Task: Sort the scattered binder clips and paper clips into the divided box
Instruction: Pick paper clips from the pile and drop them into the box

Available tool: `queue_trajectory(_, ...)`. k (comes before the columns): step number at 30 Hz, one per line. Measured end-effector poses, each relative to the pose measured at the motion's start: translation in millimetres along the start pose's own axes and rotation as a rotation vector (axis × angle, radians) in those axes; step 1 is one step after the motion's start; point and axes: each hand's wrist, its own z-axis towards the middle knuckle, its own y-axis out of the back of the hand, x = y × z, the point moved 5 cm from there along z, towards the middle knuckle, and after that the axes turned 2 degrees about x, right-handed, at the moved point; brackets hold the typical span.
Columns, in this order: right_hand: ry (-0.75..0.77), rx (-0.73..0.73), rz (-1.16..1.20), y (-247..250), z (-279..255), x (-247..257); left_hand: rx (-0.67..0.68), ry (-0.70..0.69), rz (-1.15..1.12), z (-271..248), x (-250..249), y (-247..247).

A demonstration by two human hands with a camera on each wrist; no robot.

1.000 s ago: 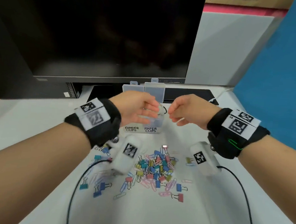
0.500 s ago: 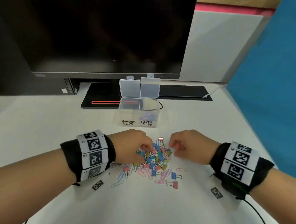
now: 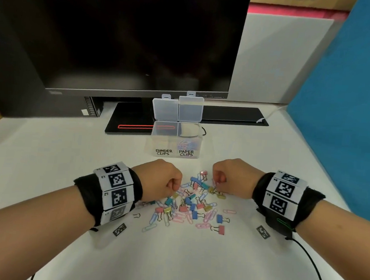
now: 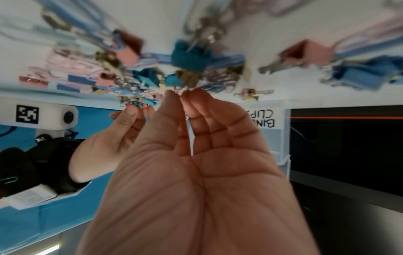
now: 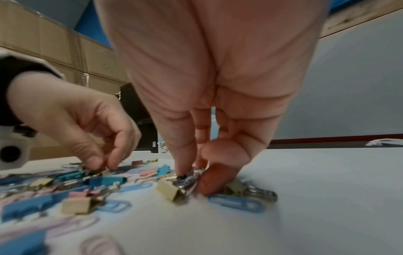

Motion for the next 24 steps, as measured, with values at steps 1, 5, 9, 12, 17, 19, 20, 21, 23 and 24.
queue_trajectory(1,-0.02,-0.001,-0.001,1,0,-4,-0.023,0.012,0.0,-2,2,1)
queue_trajectory(5,-0.028,-0.078,0.005,6,-9,-9,-0.032,-0.055,-0.062,-13,-6,-2)
queue_trajectory(9,0.156,0.004,0.059,-6,-31,19,0.013,-0.164,-0.024,-16,-28,-16)
queue_trajectory(12,0.231,0.075,0.018,-23,-40,32,0.01,-0.124,-0.009,-10,-25,-18)
queue_trajectory(17,0.21,0.0,-0.01,-20,-43,24,-0.079,-0.076,-0.021,-16,-17,-6)
queue_trajectory(19,0.232,-0.004,-0.012,-22,-48,29,-0.04,-0.083,0.045,-24,-20,-10)
queue_trajectory(20,0.238,0.003,-0.036,-25,-51,33,-0.014,-0.084,0.088,-27,-23,-14)
queue_trajectory(21,0.239,0.014,-0.082,-29,-52,36,0.004,-0.078,0.132,-28,-25,-18)
queue_trajectory(23,0.231,0.023,-0.163,-34,-52,41,0.01,-0.057,0.202,-28,-27,-25)
queue_trajectory(24,0.229,0.018,-0.179,-35,-51,43,0.005,-0.051,0.22,-27,-28,-26)
